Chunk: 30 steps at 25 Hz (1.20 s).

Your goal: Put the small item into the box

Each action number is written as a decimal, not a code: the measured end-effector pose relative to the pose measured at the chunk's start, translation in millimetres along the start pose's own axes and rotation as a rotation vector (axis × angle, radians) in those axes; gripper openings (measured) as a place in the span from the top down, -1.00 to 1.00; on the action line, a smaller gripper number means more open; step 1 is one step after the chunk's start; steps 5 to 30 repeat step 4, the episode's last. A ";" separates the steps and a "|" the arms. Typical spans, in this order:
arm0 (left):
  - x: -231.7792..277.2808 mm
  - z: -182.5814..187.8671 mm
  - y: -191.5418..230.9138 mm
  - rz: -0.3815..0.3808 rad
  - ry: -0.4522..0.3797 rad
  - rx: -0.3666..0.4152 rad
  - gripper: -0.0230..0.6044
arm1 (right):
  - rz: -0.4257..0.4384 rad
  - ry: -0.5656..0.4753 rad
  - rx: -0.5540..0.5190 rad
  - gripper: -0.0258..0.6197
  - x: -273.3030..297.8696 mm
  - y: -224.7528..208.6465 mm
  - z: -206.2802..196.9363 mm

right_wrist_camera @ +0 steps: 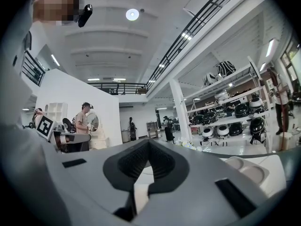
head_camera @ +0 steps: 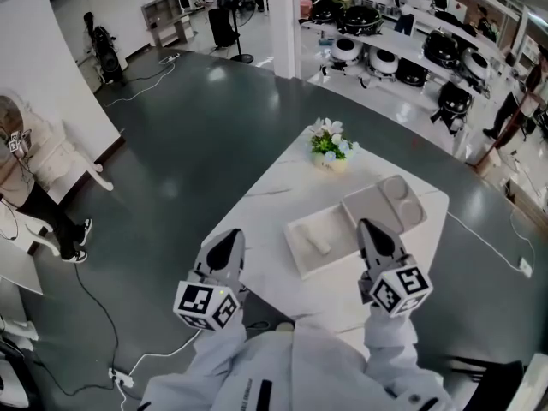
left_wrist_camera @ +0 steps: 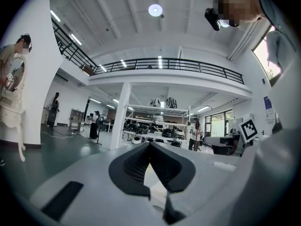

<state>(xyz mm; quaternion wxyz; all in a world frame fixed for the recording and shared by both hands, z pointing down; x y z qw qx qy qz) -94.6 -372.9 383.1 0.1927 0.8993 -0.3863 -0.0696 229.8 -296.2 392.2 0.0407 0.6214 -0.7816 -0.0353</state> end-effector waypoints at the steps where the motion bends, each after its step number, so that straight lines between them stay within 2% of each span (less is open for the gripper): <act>1: -0.2 -0.2 -0.2 0.001 0.000 0.000 0.94 | -0.001 0.000 0.000 0.95 -0.6 -0.3 -0.4; 30: -1.0 -1.2 1.3 0.002 0.000 0.002 0.94 | -0.003 0.003 0.002 0.95 -1.1 -0.3 -2.9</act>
Point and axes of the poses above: the fingertips, and each gripper's own axes: x forward along the fingers, y to its left, z out of its top, the point moved 8 cm from there along -x, backward along the fingers, and after that the axes turned 15 degrees about -x, right-handed, at the moved point
